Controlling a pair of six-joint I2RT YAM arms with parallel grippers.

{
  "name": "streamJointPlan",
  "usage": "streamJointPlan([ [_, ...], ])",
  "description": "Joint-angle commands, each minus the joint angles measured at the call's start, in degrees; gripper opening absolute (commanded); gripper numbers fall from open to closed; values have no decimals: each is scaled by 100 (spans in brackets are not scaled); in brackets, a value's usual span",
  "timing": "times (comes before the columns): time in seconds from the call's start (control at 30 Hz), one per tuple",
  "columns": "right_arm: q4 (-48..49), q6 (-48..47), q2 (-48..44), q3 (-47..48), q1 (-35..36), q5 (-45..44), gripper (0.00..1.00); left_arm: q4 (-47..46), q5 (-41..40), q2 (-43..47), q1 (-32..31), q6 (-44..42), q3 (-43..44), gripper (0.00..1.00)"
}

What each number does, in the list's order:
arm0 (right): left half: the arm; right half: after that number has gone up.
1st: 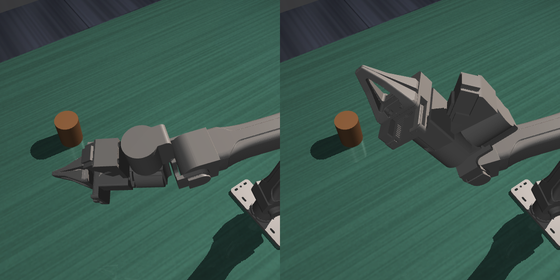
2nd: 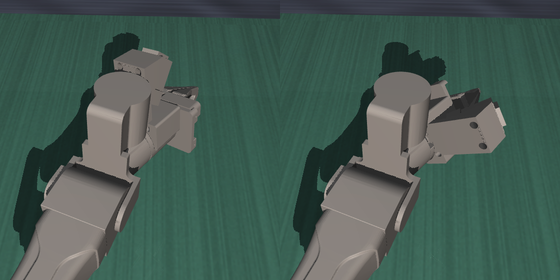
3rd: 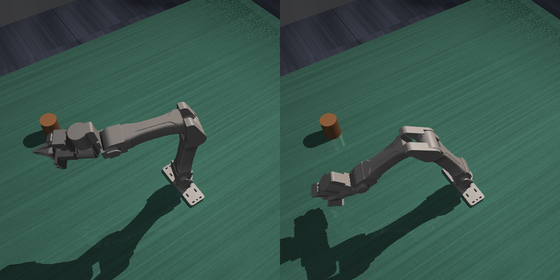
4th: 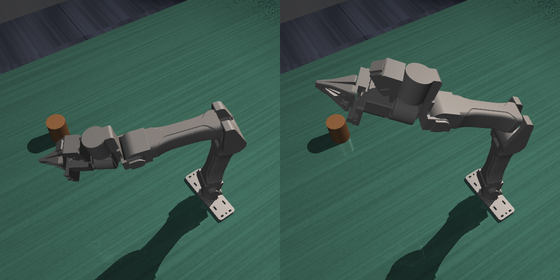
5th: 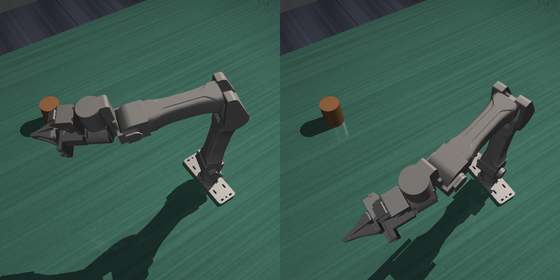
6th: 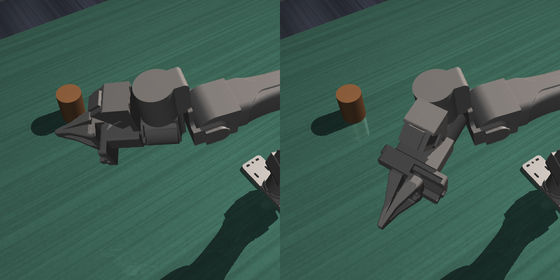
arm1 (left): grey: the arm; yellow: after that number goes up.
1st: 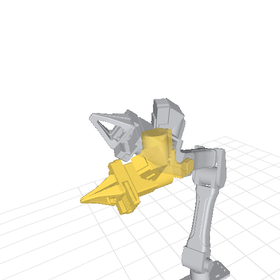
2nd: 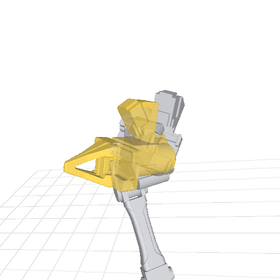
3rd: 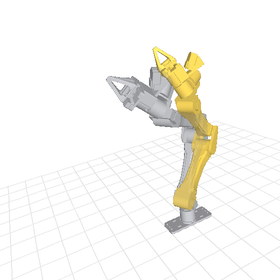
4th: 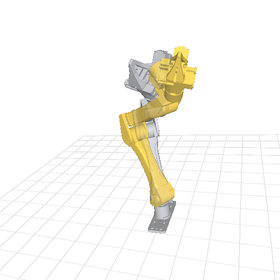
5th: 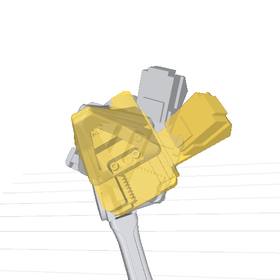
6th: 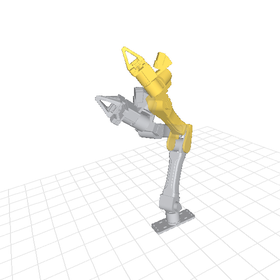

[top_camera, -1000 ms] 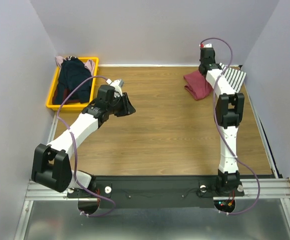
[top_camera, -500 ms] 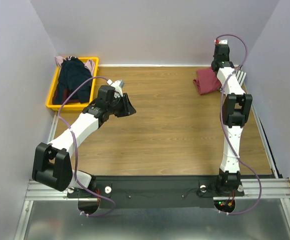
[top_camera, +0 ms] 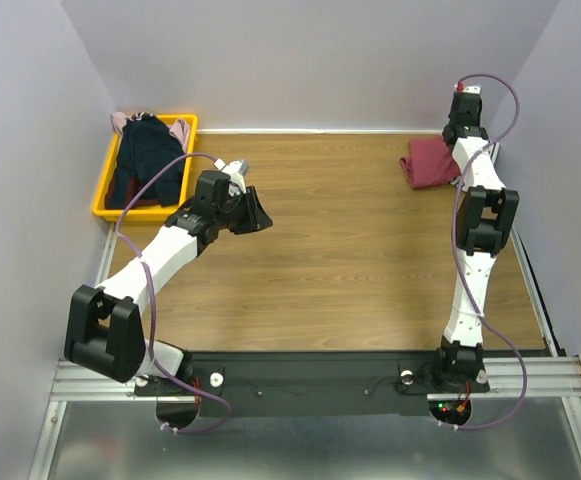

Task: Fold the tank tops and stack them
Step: Neatly place the folded tank top to the corner

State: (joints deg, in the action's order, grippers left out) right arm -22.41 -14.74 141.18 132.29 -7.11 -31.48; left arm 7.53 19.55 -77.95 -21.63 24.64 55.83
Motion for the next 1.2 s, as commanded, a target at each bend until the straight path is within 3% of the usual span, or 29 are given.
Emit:
streamJointPlan([
  [0.0, 273, 191, 14, -133, -44, -103, 19, -199, 137, -36, 18, -109, -90, 40],
  [0.03, 264, 252, 6, -168, -44, -130, 27, -199, 137, -27, 18, -109, -108, 41],
  [0.07, 264, 270, -38, -203, -44, -165, 47, -208, 145, -27, 18, -109, -108, 41],
  [0.17, 264, 375, -196, -344, -44, -287, 78, -226, 172, -36, 18, -100, -108, 41],
  [0.27, 255, 481, -424, -476, -44, -437, 87, -234, 189, -18, 18, -100, -108, 41],
  [0.5, 106, 1086, -1013, -994, -44, -464, 91, -261, 216, -9, 27, -91, -125, 41],
  [0.8, -149, 2335, -2435, -2206, 70, 729, 92, -287, 163, 131, 27, -91, -143, 41],
  [1.0, -132, 2889, -3482, -3471, 596, 1206, 92, -270, 119, 350, 45, -118, -117, 41],
  [1.17, 70, 3127, -4607, -4561, 1580, 1163, 92, -235, -83, 614, 45, -162, -152, 41],
])
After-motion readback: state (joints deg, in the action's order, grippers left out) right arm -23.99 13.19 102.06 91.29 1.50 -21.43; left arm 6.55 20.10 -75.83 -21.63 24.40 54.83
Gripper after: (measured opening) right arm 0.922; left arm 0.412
